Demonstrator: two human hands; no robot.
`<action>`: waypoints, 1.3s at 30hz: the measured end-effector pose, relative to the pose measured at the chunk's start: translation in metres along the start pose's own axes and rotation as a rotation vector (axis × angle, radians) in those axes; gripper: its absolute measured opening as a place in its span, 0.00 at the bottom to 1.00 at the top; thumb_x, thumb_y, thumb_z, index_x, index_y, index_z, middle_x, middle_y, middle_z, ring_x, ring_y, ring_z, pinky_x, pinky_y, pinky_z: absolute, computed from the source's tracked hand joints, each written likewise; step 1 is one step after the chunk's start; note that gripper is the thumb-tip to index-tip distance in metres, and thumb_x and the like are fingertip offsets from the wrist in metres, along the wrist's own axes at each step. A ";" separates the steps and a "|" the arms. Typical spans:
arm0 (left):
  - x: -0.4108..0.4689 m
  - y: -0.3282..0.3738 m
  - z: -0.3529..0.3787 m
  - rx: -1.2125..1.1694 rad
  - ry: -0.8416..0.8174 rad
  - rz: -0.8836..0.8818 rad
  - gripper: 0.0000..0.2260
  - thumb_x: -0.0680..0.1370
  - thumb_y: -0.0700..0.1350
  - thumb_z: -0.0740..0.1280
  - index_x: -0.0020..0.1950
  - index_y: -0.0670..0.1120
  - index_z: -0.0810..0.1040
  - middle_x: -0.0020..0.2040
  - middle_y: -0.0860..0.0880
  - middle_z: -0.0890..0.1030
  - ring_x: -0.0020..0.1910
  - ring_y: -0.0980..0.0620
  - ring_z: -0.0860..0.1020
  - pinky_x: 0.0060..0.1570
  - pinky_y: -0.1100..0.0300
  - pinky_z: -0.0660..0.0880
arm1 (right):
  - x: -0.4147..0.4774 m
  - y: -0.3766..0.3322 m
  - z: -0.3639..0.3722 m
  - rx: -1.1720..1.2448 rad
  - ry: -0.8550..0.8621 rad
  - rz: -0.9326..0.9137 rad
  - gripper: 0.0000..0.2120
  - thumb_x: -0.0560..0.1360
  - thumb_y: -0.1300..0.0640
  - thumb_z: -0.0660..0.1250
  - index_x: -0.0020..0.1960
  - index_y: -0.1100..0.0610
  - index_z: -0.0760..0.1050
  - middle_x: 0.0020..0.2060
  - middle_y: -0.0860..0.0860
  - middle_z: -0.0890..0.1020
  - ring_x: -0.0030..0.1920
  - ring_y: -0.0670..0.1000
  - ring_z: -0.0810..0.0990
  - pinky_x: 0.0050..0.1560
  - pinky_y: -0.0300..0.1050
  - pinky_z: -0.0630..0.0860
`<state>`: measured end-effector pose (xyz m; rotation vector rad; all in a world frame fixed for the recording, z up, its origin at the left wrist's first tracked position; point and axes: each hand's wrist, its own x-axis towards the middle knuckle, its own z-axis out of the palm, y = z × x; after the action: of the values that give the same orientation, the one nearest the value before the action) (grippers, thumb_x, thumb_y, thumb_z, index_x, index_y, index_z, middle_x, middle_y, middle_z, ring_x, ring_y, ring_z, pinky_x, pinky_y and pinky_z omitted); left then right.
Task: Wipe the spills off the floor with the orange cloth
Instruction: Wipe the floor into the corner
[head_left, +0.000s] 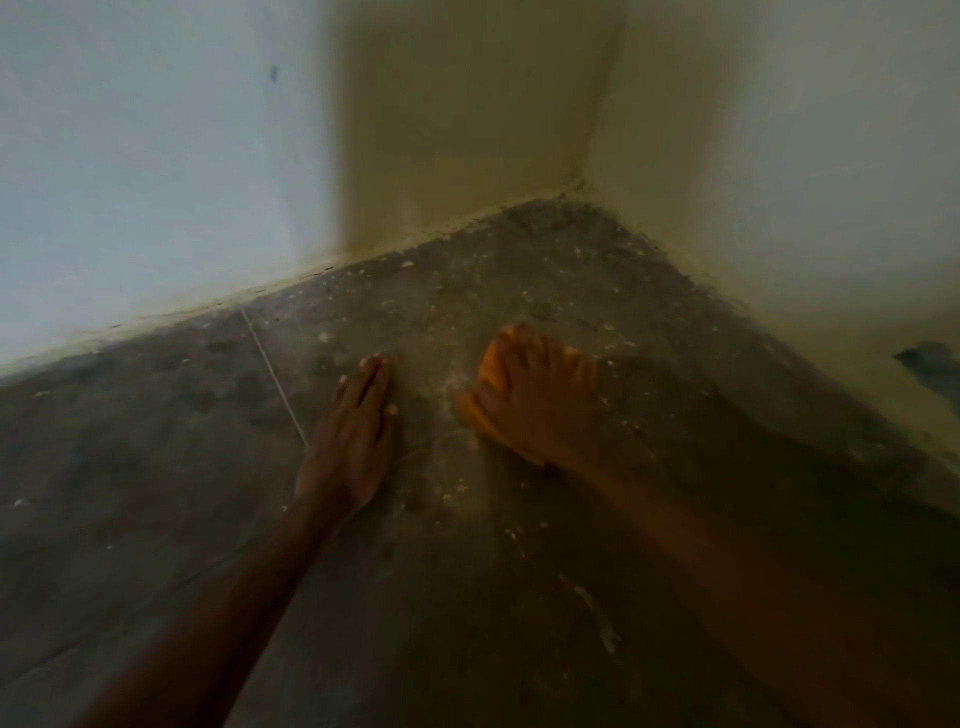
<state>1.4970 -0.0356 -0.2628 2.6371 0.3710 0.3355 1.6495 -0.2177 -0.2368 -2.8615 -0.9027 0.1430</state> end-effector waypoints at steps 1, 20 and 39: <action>0.001 0.000 0.000 -0.011 0.021 0.002 0.24 0.84 0.50 0.51 0.80 0.45 0.53 0.80 0.49 0.53 0.78 0.55 0.50 0.77 0.56 0.46 | 0.033 -0.007 -0.004 0.029 -0.007 0.048 0.39 0.77 0.28 0.47 0.82 0.48 0.45 0.82 0.50 0.46 0.80 0.61 0.48 0.75 0.71 0.42; -0.002 -0.003 -0.003 -0.264 0.082 -0.054 0.26 0.82 0.56 0.47 0.78 0.48 0.61 0.79 0.53 0.57 0.76 0.62 0.51 0.77 0.59 0.46 | -0.053 -0.092 0.030 0.043 0.057 0.050 0.41 0.75 0.29 0.50 0.81 0.50 0.52 0.80 0.56 0.58 0.78 0.64 0.55 0.72 0.74 0.47; 0.005 -0.007 0.004 0.087 -0.003 0.035 0.33 0.79 0.66 0.49 0.80 0.51 0.55 0.80 0.51 0.56 0.79 0.56 0.49 0.78 0.53 0.46 | -0.041 0.089 -0.015 -0.085 0.043 -0.171 0.33 0.78 0.32 0.49 0.79 0.45 0.54 0.79 0.50 0.60 0.77 0.56 0.61 0.74 0.67 0.57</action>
<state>1.5013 -0.0302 -0.2689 2.7312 0.3465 0.3332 1.6677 -0.3148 -0.2340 -2.8342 -1.1653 0.0254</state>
